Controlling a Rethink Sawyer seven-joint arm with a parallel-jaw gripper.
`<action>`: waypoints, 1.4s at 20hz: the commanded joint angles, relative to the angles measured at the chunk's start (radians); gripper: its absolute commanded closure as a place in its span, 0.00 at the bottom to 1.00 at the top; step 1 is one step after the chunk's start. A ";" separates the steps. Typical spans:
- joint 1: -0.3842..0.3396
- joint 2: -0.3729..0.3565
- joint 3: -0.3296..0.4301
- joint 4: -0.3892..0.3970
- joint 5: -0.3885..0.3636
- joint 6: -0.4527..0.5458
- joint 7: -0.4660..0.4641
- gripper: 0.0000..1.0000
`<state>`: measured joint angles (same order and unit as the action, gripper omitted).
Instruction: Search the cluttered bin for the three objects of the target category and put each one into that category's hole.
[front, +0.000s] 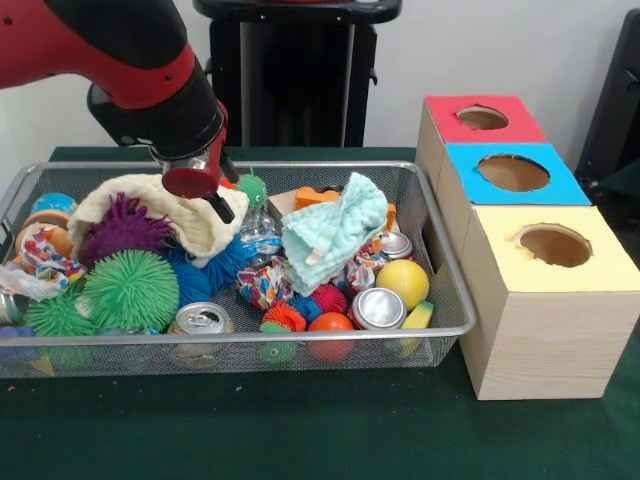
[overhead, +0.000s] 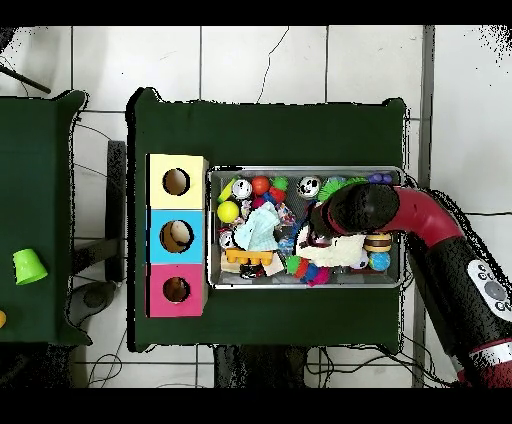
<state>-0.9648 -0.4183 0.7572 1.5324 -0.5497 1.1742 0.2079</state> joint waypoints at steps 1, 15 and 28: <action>0.042 -0.021 0.062 -0.135 -0.044 0.189 -0.303 0.00; 0.028 -0.041 0.070 -0.172 -0.118 0.217 -0.388 0.00; -0.083 -0.041 0.077 -0.109 -0.230 0.090 -0.501 0.00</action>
<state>-1.0053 -0.4689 0.8172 1.3980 -0.7008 1.3456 0.0064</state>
